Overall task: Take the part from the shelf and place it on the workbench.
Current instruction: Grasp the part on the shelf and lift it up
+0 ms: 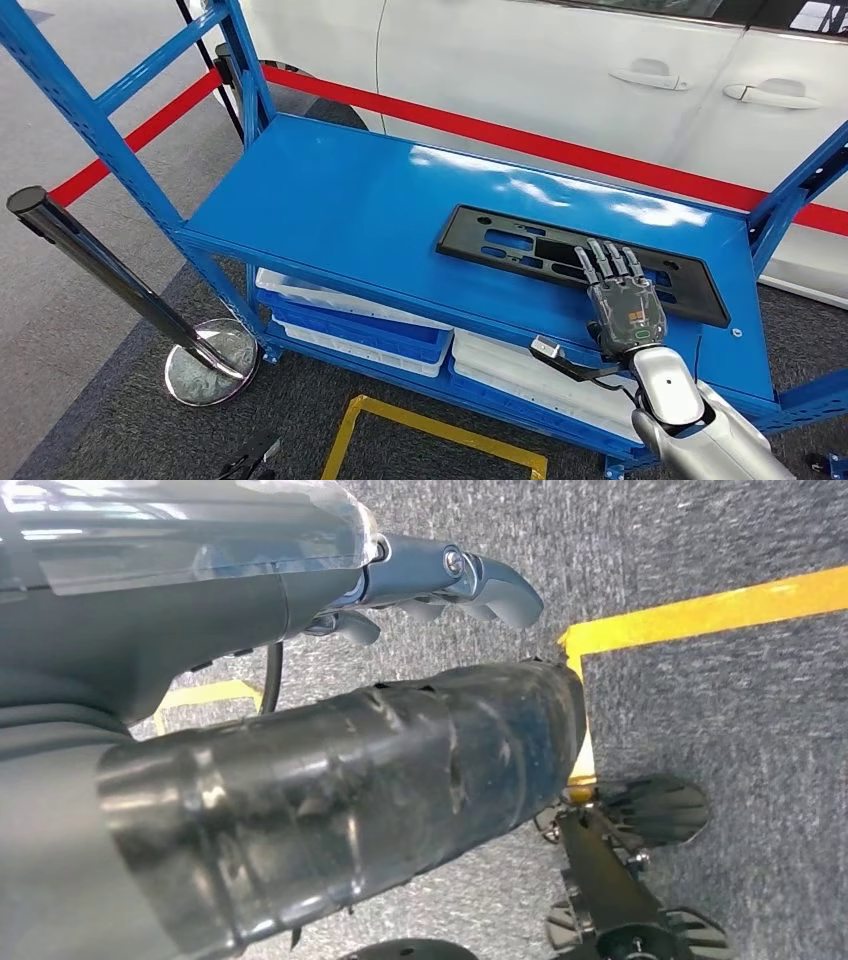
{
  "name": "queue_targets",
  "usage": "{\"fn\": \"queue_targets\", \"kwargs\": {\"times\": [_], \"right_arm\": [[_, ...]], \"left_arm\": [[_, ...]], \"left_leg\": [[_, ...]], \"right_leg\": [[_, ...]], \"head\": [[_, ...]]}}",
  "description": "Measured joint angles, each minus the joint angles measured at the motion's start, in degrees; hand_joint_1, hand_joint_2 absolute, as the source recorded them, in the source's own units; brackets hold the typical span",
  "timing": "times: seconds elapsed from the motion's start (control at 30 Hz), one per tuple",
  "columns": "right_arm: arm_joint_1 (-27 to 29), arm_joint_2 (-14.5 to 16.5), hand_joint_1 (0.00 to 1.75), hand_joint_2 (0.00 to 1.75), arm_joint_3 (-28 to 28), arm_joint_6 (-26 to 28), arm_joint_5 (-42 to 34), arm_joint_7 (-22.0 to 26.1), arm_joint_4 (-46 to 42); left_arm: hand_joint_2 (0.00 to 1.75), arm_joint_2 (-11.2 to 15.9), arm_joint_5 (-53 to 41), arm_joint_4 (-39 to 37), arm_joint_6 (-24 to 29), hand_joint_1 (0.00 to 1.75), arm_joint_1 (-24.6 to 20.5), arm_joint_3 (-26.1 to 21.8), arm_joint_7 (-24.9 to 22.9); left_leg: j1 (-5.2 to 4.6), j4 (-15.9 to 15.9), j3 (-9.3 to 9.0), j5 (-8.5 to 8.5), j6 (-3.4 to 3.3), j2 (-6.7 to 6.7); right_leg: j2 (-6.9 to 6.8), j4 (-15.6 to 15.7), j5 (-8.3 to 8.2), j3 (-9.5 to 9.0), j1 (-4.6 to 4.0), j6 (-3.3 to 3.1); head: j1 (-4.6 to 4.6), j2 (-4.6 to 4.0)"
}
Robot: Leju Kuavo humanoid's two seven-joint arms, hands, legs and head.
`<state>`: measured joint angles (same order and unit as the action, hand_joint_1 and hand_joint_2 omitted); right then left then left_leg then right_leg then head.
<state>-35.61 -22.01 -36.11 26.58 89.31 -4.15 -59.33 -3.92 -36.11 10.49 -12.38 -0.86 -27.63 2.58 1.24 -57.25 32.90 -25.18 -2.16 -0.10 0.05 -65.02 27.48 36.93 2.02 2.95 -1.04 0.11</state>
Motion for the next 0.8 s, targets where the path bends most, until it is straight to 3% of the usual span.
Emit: {"fn": "queue_targets", "kwargs": {"times": [0.07,0.23,0.27,0.33,0.4,0.43,0.47,0.53,0.57,0.63,0.73,0.8], "right_arm": [[0.0,0.2,0.0,1.75,0.0,-0.1,0.0,0.0,0.3],[-0.2,0.5,0.0,1.75,0.0,-1.0,-0.1,-0.1,0.4],[-0.3,0.5,0.0,1.75,0.0,-1.2,-0.1,-0.1,0.4],[-0.3,0.6,0.0,1.75,0.0,-1.5,-0.1,-0.1,0.4],[-0.3,0.7,0.0,1.75,0.0,-2.0,-0.3,-0.1,0.4],[-0.2,0.8,0.0,1.75,0.0,-2.3,-0.3,0.0,0.4],[-0.2,0.9,0.0,1.75,0.0,-2.6,-0.4,0.0,0.4],[-0.2,1.0,0.0,1.75,0.0,-3.0,-0.7,0.2,0.4],[-0.2,1.1,0.0,1.75,-0.1,-3.2,-1.0,0.3,0.4],[-0.2,1.2,0.0,1.75,-0.1,-3.4,-1.2,0.5,0.4],[-0.3,1.2,0.02,1.75,0.0,-3.7,-1.3,0.6,0.3],[-0.2,1.2,0.82,1.75,0.0,-3.9,-1.4,0.7,0.3]], "left_arm": [[0.0,0.2,0.0,0.0,0.1,0.0,0.0,-0.1,0.0],[0.0,0.2,0.0,0.0,0.1,0.0,0.0,-0.2,0.0],[0.0,0.2,0.0,0.0,0.1,0.0,-0.1,-0.2,0.0],[0.0,0.1,0.0,0.0,0.1,0.0,-0.1,-0.2,0.1],[0.0,0.1,0.0,0.0,0.2,0.0,0.1,-0.3,0.2],[0.0,0.1,0.0,0.0,0.2,0.0,0.1,-0.3,0.2],[0.0,0.1,0.0,0.0,0.3,0.0,0.2,-0.3,0.2],[0.0,0.2,0.0,0.0,0.3,0.0,0.1,-0.3,0.2],[0.0,0.2,0.0,0.0,0.3,0.0,0.1,-0.4,0.2],[0.0,0.3,0.0,0.0,0.3,0.0,0.1,-0.4,0.1],[0.0,0.3,0.0,0.0,0.3,0.0,0.1,-0.7,0.1],[0.0,0.3,0.0,-0.1,0.3,0.0,0.0,-0.8,0.1]], "left_leg": [[0.03,-1.3,0.38,-0.87,1.02,-0.08],[0.17,-2.9,0.75,-2.27,2.37,-0.08],[0.21,-5.1,1.72,-3.46,2.53,-0.05],[0.17,-12.7,5.73,-6.46,2.65,-0.01],[0.06,-18.3,9.41,-7.35,2.43,0.0],[-0.03,-18.0,9.82,-6.08,2.13,-0.01],[-0.19,-15.5,9.09,-3.85,1.71,-0.03],[-0.72,-7.7,6.09,0.56,0.61,-0.11],[-0.99,-4.7,4.84,1.53,0.23,-0.13],[-1.36,-2.7,3.87,1.35,-0.07,-0.11],[-1.07,-1.3,2.69,1.18,-0.39,-0.01],[-0.86,-0.5,1.77,1.13,-0.85,0.03]], "right_leg": [[0.16,4.6,-1.45,-1.96,0.05,-0.15],[0.63,5.0,-0.8,-2.4,-0.25,-2.66],[0.59,5.1,-0.69,-2.74,-0.25,-3.04],[0.53,5.2,-0.37,-3.19,-0.48,-3.58],[0.64,5.2,0.02,-3.62,-0.86,-3.92],[0.73,5.2,0.28,-3.99,-1.04,-4.01],[0.81,5.2,0.6,-4.48,-1.2,-4.04],[0.89,5.2,1.29,-5.35,-1.5,-3.92],[0.93,5.3,1.55,-5.53,-1.59,-3.76],[1.02,5.6,1.73,-5.57,-1.6,-3.26],[0.84,5.3,2.41,-5.83,-1.56,-2.41],[0.56,0.7,4.55,-3.58,-1.47,-2.1]], "head": [[-0.02,0.0],[-0.37,0.01],[-0.44,0.01],[-0.57,0.0],[-0.59,0.01],[-0.6,0.01],[-0.59,0.02],[-0.52,0.01],[-0.5,0.0],[-0.47,0.0],[-0.47,0.01],[-0.41,0.01]]}}
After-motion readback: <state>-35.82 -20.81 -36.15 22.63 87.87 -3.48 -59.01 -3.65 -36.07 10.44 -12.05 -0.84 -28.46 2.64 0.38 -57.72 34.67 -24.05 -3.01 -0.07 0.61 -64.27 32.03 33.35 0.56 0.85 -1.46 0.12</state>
